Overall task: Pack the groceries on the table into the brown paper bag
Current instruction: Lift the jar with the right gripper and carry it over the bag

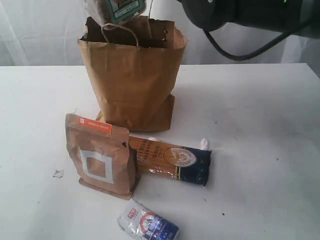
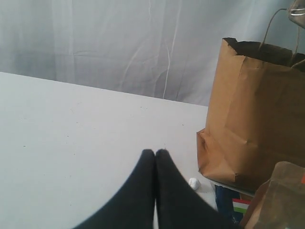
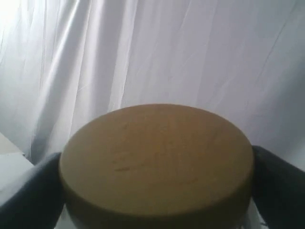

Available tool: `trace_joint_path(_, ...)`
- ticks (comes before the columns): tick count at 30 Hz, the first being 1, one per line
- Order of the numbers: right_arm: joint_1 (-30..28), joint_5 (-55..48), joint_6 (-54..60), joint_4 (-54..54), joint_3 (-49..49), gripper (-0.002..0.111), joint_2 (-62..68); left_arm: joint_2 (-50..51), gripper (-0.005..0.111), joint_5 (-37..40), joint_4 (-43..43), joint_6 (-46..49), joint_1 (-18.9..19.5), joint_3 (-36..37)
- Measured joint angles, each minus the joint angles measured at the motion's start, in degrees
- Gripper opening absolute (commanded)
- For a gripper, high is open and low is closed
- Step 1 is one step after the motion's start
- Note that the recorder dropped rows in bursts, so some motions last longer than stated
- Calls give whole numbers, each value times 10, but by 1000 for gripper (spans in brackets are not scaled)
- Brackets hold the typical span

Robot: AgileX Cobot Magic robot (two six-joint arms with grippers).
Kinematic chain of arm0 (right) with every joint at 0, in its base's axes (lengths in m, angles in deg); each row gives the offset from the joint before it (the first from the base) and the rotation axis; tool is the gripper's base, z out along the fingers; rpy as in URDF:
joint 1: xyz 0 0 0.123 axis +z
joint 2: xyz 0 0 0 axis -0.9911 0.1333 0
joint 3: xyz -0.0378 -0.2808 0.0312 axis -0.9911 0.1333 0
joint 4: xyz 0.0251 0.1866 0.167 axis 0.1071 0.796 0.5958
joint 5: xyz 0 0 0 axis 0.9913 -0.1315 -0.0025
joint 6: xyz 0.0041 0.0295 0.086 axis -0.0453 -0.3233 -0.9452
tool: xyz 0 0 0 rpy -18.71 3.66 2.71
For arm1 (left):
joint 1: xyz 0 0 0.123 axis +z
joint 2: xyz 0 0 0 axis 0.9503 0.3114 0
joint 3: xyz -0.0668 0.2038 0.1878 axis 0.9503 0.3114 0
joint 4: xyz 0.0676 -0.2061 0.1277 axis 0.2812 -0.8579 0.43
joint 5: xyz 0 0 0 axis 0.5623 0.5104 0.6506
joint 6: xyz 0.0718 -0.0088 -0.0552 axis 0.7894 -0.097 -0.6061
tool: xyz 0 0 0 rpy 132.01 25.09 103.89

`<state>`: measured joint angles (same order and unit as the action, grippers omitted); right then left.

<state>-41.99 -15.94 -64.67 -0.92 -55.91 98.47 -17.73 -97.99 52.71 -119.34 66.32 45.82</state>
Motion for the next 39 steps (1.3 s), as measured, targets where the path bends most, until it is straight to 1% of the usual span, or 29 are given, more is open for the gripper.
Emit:
trace_joint_path(8,-34,19,1,167,0,7,25,0,0,-2,0,0,0,0)
trace_joint_path(13,-40,75,1,228,0,7,35,0,0,-13,0,0,0,0)
trace_joint_path(17,-40,108,2,252,0,7,35,0,0,-24,0,0,0,0)
trace_joint_path(27,-40,91,15,268,24,7,38,0,0,-28,0,0,0,0)
trace_joint_path(35,-40,141,17,269,26,7,93,0,0,-28,0,0,0,0)
trace_joint_path(39,-40,147,17,269,26,7,110,0,0,-29,0,0,0,0)
